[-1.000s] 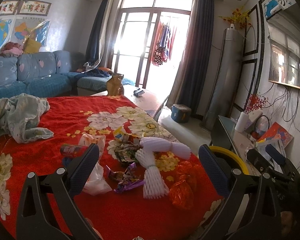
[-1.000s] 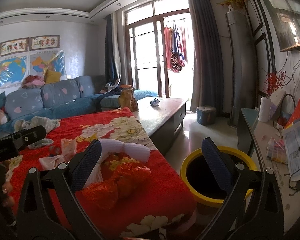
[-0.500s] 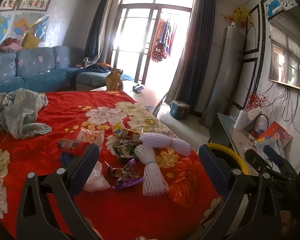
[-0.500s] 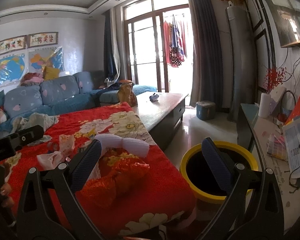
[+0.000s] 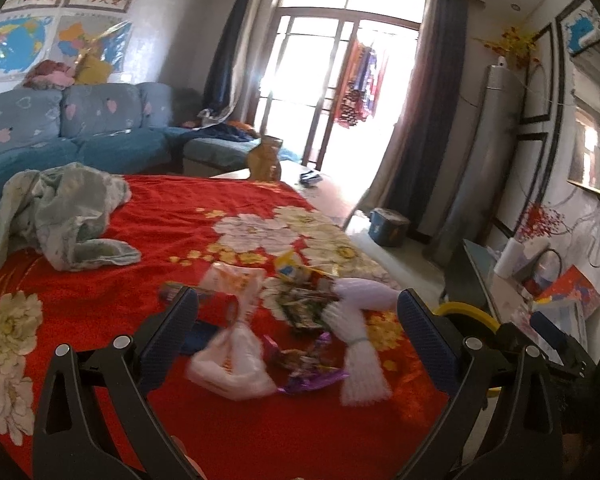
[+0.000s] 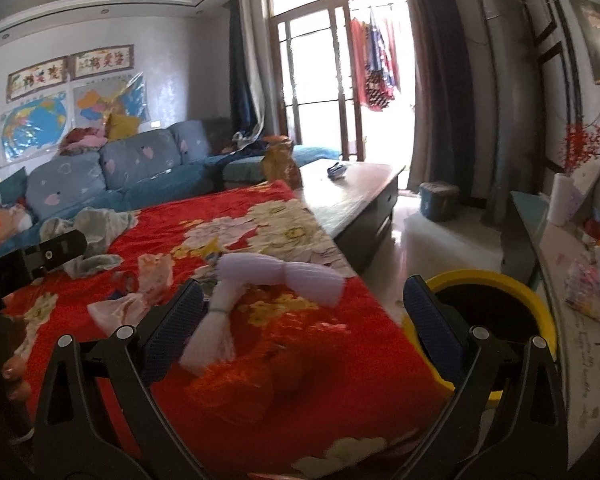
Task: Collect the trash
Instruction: 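Grasp the red printed can with the left tool while the right tool grasps the red plastic bag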
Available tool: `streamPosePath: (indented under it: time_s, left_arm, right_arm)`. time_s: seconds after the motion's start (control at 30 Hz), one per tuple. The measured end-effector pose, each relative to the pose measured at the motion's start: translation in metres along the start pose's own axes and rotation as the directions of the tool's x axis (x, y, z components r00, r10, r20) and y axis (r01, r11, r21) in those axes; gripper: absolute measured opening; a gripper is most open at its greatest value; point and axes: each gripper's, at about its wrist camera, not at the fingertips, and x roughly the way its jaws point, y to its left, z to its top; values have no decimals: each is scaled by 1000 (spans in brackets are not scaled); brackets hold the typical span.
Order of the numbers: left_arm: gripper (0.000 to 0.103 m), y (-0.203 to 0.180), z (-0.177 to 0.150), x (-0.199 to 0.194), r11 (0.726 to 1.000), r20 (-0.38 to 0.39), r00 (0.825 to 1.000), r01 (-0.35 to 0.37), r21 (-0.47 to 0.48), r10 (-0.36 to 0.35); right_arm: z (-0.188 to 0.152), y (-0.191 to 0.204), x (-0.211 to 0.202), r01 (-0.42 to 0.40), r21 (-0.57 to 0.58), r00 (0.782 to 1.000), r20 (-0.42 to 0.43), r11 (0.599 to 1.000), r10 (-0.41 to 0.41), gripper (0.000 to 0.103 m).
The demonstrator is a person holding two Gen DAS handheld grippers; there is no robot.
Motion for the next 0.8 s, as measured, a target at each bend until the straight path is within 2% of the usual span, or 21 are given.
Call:
streamPosePath:
  time_s: [0.2,0.33,0.6,0.7,0.8]
  left_arm:
    - [97,27,2,12,997,-41,997,-67,-35,66]
    - [97,49,-5,24,993,-90,991,-107,-56,101]
    - [97,70,-3,63,992,-173,980,-113,-63,101]
    - [97,74,1,82,991,-220,970,-119,-54,105]
    - [97,82,5,98,987,-264,959,-133,-91,105]
  right_arm:
    - [1,13,23,-28,-23,999,-47,999,27,92]
    - [3,11,42,-1,-20,996,-89,1000,-1,92]
    - [-3,-1,71,27,-16,985,-168,1000,-30,92]
    - [-8,-6,80,36,-6,978,-207,999,-37,92]
    - [-12,-7,84,42,0,974,-222,999,-41,92]
